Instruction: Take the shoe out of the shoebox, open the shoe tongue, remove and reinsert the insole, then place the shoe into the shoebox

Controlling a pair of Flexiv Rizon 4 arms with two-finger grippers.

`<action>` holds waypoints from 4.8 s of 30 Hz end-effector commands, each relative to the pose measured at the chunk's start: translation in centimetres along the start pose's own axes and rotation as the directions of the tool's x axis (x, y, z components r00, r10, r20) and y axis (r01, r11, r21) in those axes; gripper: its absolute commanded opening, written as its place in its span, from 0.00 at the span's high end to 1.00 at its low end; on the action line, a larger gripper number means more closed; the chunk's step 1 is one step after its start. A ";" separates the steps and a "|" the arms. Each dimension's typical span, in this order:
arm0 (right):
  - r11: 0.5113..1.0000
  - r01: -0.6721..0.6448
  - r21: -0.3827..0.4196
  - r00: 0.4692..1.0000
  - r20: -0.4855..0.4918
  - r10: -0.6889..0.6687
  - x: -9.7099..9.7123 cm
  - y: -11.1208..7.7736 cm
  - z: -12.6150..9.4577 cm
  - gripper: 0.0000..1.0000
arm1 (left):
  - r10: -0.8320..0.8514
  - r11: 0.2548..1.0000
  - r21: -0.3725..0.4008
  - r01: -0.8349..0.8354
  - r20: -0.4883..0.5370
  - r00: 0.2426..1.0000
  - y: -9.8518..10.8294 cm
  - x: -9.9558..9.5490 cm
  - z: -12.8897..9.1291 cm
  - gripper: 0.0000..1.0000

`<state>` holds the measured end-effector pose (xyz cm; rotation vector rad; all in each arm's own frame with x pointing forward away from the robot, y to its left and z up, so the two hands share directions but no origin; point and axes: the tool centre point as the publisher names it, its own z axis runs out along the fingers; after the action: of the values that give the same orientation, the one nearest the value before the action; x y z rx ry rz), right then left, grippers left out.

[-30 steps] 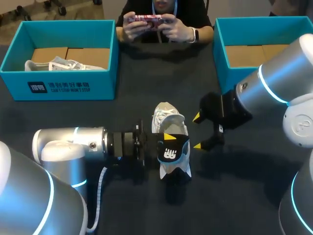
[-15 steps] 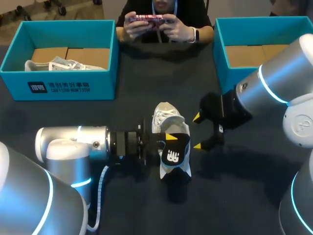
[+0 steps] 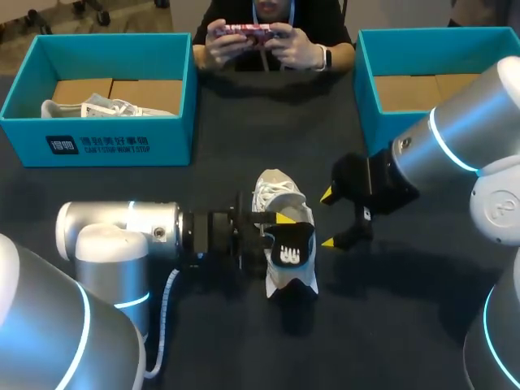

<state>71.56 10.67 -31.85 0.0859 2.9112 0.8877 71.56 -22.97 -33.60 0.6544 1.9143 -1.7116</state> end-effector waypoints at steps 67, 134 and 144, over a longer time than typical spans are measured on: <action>1.000 0.001 -0.001 1.000 0.002 -0.001 0.1 0.0 0.1 0.00 | -0.023 0.989 -0.148 0.009 -0.095 0.995 -1.6 0.6 -1.1 0.62; 1.000 0.001 -0.001 1.000 0.002 -0.001 0.1 0.0 0.1 0.00 | 0.036 0.981 -0.184 -0.059 -0.124 0.992 -1.4 1.6 -0.9 1.00; 1.000 0.001 -0.001 1.000 0.002 -0.001 0.1 0.0 0.1 0.00 | 0.144 0.966 -0.193 -0.170 -0.141 0.980 0.2 1.4 0.0 1.00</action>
<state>71.56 10.68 -31.86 0.0859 2.9109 0.8880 70.24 -22.24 -34.08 0.8289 2.0310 -1.3924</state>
